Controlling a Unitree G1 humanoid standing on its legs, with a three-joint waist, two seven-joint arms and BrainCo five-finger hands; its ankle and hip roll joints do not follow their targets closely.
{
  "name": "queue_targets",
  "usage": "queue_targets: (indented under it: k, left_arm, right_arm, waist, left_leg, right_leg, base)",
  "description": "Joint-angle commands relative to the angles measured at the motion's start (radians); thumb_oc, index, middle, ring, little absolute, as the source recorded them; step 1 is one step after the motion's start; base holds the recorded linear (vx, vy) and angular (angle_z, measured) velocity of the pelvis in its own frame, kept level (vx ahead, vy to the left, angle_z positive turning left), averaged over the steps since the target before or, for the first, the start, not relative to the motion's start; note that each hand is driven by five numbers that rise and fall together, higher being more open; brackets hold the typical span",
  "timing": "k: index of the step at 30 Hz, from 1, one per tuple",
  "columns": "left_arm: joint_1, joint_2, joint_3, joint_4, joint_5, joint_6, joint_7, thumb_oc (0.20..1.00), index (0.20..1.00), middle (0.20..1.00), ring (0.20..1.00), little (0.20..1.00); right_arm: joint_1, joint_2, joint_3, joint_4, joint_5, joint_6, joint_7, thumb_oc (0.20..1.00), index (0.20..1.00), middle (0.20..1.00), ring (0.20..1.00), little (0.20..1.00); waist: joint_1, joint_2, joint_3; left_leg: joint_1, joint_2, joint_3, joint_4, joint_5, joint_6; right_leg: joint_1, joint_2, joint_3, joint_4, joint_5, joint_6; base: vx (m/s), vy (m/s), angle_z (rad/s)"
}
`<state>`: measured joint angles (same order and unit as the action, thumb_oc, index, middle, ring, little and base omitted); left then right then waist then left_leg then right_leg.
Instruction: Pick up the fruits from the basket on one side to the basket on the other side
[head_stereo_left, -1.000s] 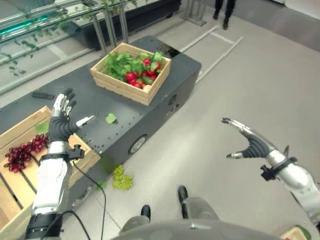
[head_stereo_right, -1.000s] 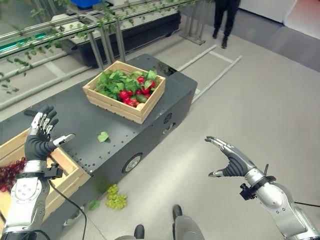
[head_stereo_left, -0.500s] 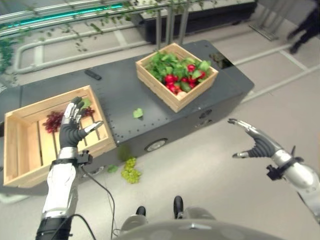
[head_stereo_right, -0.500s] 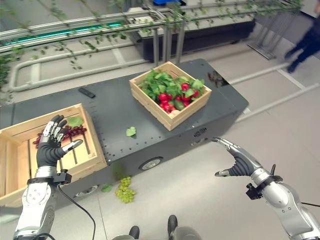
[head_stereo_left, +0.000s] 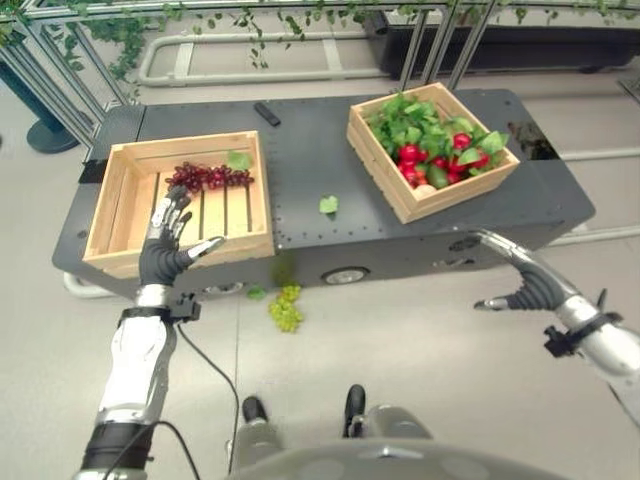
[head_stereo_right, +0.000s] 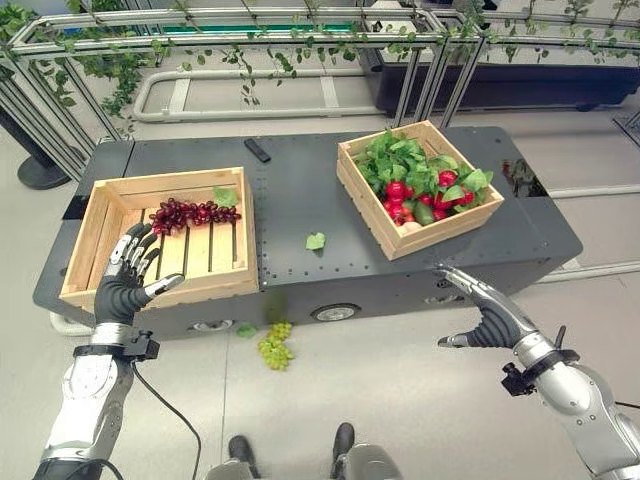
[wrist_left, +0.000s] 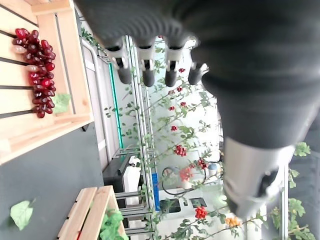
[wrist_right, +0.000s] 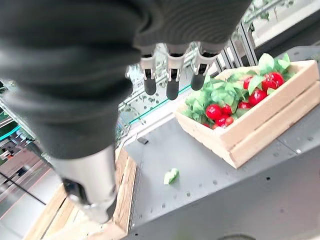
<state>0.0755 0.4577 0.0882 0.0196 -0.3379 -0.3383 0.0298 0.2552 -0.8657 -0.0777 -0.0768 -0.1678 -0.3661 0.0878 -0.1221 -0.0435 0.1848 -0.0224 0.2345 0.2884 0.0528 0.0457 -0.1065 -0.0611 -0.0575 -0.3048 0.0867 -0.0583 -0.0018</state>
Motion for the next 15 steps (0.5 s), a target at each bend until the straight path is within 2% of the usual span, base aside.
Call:
queue_targets:
  k: [1, 3, 6, 7, 8, 9, 11, 12, 15]
  left_arm:
    - [-0.035, 0.050, 0.044, -0.038, -0.020, -0.047, 0.016, 1.000, 1.000, 1.000, 1.000, 1.000]
    - [-0.055, 0.052, 0.025, -0.028, -0.020, -0.046, 0.016, 1.000, 1.000, 1.000, 1.000, 1.000]
    - [-0.069, 0.066, 0.007, -0.025, -0.018, -0.050, 0.011, 1.000, 1.000, 1.000, 1.000, 1.000]
    - [-0.064, 0.072, 0.012, -0.032, -0.012, -0.052, 0.011, 1.000, 1.000, 1.000, 1.000, 1.000]
    - [-0.062, 0.074, 0.016, -0.032, -0.007, -0.053, 0.017, 1.000, 1.000, 1.000, 1.000, 1.000]
    - [-0.062, 0.075, 0.017, -0.031, -0.007, -0.053, 0.017, 1.000, 1.000, 1.000, 1.000, 1.000]
    - [-0.052, 0.082, 0.029, -0.038, -0.002, -0.054, 0.015, 1.000, 1.000, 1.000, 1.000, 1.000]
    - [-0.051, 0.083, 0.030, -0.039, -0.002, -0.054, 0.015, 1.000, 1.000, 1.000, 1.000, 1.000]
    - [-0.052, 0.090, 0.034, -0.037, 0.002, -0.055, 0.020, 1.000, 1.000, 1.000, 1.000, 1.000]
  right_arm:
    - [-0.042, -0.011, -0.011, -0.015, 0.019, -0.031, -0.046, 1.000, 1.000, 1.000, 1.000, 1.000]
    - [-0.030, -0.016, -0.019, -0.008, 0.006, -0.028, -0.054, 1.000, 1.000, 1.000, 1.000, 1.000]
    - [-0.032, -0.005, -0.020, -0.006, -0.005, -0.023, -0.064, 1.000, 1.000, 1.000, 1.000, 1.000]
    - [-0.036, 0.000, -0.018, -0.005, -0.012, -0.021, -0.066, 1.000, 1.000, 1.000, 1.000, 1.000]
    - [-0.050, 0.016, -0.004, 0.010, -0.024, -0.013, -0.070, 1.000, 1.000, 1.000, 1.000, 1.000]
    - [-0.052, 0.017, -0.001, 0.011, -0.025, -0.013, -0.070, 1.000, 1.000, 1.000, 1.000, 1.000]
    - [-0.081, 0.032, 0.027, 0.020, -0.049, -0.004, -0.072, 1.000, 1.000, 1.000, 1.000, 1.000]
    - [-0.083, 0.032, 0.029, 0.021, -0.050, -0.004, -0.073, 1.000, 1.000, 1.000, 1.000, 1.000]
    - [-0.096, 0.055, 0.049, 0.040, -0.066, 0.004, -0.075, 1.000, 1.000, 1.000, 1.000, 1.000]
  waist:
    - [0.011, -0.044, -0.028]
    - [0.001, -0.038, -0.023]
    - [0.002, -0.032, -0.016]
    - [0.006, -0.035, -0.013]
    - [0.015, -0.044, -0.005]
    - [0.015, -0.045, -0.005]
    - [0.029, -0.056, -0.003]
    - [0.030, -0.058, -0.004]
    - [0.042, -0.066, 0.000]
  left_leg:
    - [-0.020, 0.021, -0.046, -0.008, 0.028, -0.057]
    - [-0.014, 0.035, 0.020, -0.039, 0.048, -0.062]
    - [-0.027, 0.020, 0.029, -0.033, 0.036, -0.058]
    - [-0.029, 0.011, 0.036, -0.021, 0.025, -0.053]
    - [-0.046, -0.016, 0.046, 0.011, -0.006, -0.036]
    - [-0.048, -0.017, 0.047, 0.014, -0.008, -0.034]
    - [-0.056, -0.057, 0.056, 0.023, -0.046, -0.004]
    - [-0.056, -0.058, 0.058, 0.023, -0.047, -0.003]
    - [-0.062, -0.105, 0.058, 0.017, -0.069, 0.025]
  right_leg:
    - [0.069, -0.005, 0.036, -0.028, -0.034, 0.098]
    - [0.079, -0.018, 0.012, -0.020, -0.042, 0.105]
    - [0.076, -0.052, -0.005, -0.019, -0.028, 0.121]
    - [0.076, -0.067, -0.001, -0.020, -0.019, 0.129]
    - [0.075, -0.103, 0.005, -0.024, 0.008, 0.152]
    - [0.074, -0.104, 0.006, -0.024, 0.009, 0.154]
    - [0.062, -0.153, 0.024, -0.018, 0.049, 0.186]
    - [0.060, -0.155, 0.027, -0.017, 0.049, 0.188]
    - [0.034, -0.202, 0.043, 0.035, 0.076, 0.209]
  base:
    - [0.06, 0.132, 0.02]
    - [0.04, 0.199, 0.26]
    - [0.04, 0.271, 0.36]
    - [0.09, 0.365, 0.23]
    - [0.07, 0.290, 0.14]
    - [0.07, 0.303, 0.00]
    - [0.08, 0.311, -0.04]
    - [0.06, 0.319, -0.09]
    - [0.06, 0.249, -0.10]
